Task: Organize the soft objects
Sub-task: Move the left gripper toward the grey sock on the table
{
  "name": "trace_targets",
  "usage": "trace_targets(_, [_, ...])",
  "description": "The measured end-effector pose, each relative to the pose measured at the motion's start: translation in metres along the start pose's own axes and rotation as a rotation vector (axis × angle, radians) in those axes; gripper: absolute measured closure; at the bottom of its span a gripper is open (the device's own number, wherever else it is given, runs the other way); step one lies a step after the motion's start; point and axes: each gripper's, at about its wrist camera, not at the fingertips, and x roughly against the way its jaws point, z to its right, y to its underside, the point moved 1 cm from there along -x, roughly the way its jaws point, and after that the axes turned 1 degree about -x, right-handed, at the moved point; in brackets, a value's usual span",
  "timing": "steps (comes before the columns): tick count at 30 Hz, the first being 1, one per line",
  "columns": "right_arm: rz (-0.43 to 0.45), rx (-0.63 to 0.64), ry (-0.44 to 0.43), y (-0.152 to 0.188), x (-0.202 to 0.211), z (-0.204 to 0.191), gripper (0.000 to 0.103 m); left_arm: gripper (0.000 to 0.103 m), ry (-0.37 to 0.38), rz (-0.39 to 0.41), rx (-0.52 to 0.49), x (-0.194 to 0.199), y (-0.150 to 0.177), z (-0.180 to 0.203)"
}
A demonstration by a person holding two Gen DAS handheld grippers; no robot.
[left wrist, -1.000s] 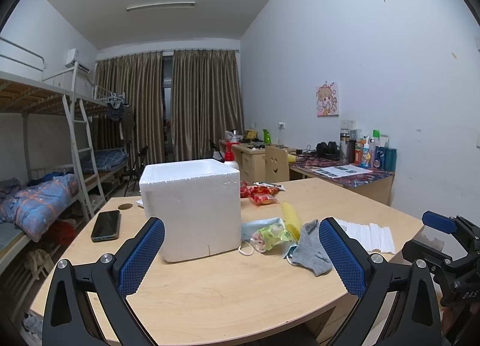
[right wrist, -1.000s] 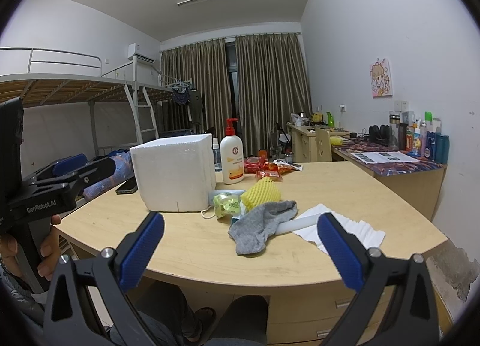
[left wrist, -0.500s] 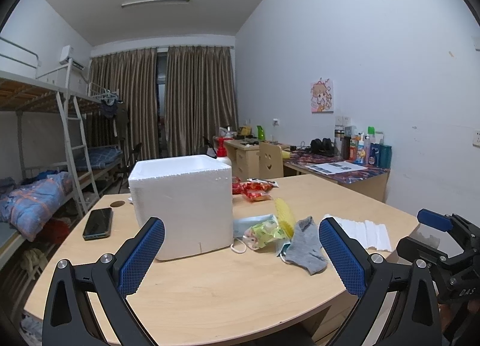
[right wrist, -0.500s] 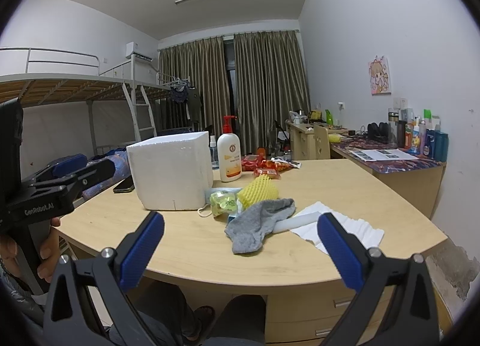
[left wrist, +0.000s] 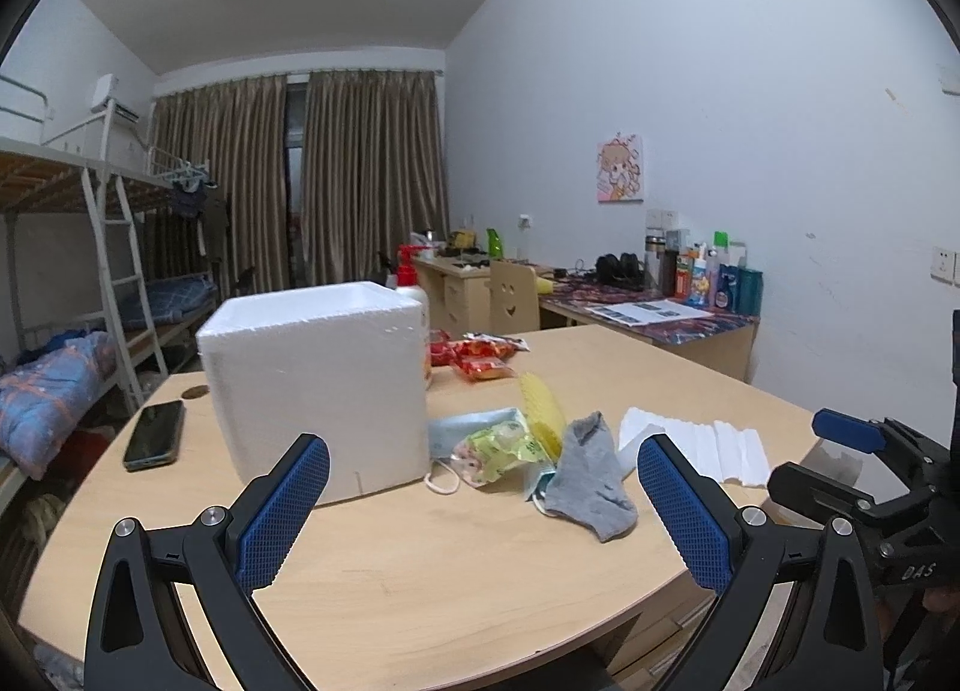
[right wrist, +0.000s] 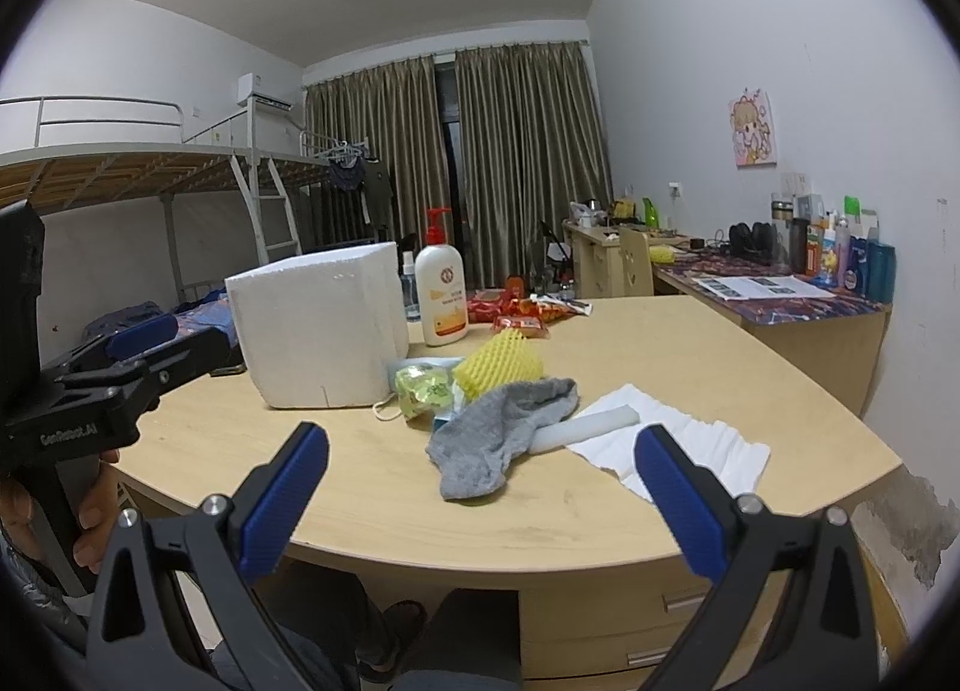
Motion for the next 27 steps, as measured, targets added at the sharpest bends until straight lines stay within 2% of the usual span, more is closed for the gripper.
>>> trace_targets(27, [-0.122,-0.086,0.087,0.018,-0.049,0.055,0.000,0.000,0.201,-0.195,-0.022,-0.112,0.024,0.042])
